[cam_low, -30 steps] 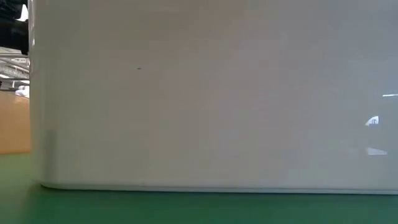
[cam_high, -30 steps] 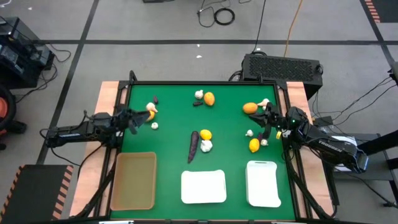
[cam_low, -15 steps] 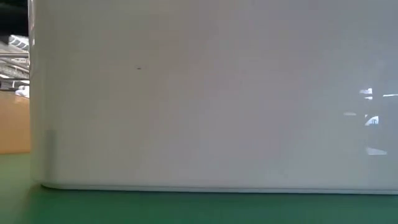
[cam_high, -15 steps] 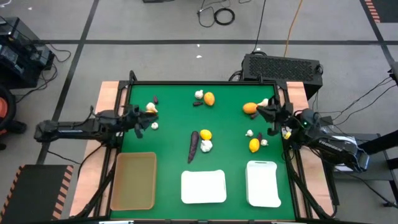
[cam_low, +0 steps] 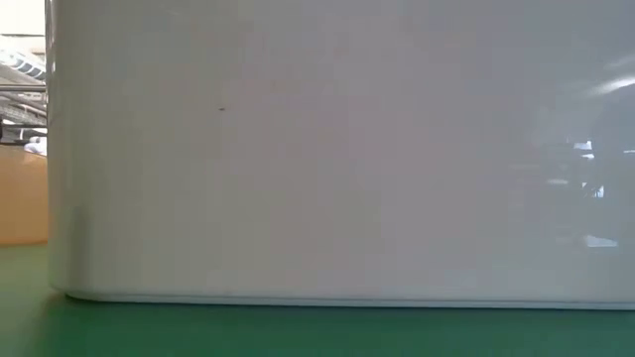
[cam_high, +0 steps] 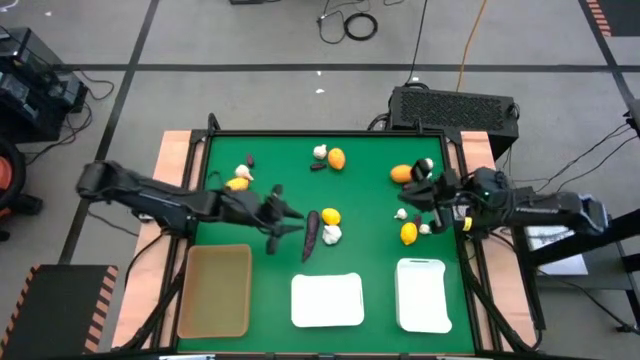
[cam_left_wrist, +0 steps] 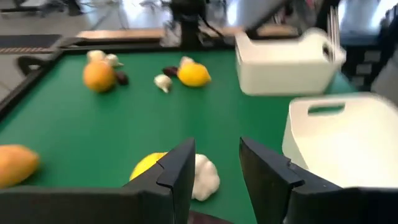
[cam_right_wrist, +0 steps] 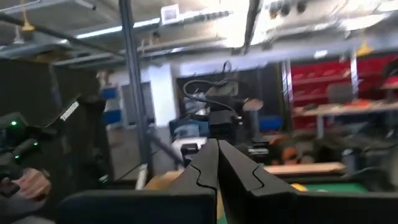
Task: Sort produce into baskets
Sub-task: Put the garlic into the orange bin
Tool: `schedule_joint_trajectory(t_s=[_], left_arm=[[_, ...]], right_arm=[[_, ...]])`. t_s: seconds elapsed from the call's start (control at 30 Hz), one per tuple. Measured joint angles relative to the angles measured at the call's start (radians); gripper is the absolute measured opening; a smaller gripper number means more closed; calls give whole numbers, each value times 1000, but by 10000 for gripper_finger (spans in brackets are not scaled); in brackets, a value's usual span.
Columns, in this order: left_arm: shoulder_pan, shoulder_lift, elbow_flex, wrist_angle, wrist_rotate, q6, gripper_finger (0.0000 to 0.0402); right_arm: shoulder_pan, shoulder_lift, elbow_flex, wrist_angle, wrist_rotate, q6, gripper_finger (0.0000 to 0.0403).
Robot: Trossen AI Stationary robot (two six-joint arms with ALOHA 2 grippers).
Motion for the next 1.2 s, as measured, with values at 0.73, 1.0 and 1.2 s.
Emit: schedule_joint_trajectory(t_s=[0.73, 1.0, 1.2], left_arm=[[-13, 302, 186, -7, -109, 126, 139], [4, 360, 186, 28, -99, 129, 224], [33, 436, 186, 73, -45, 96, 257]], right_arm=[[362, 655, 627, -731, 360, -124, 0], [443, 732, 753, -905, 371, -152, 0], [489, 724, 756, -928, 419, -146, 0]])
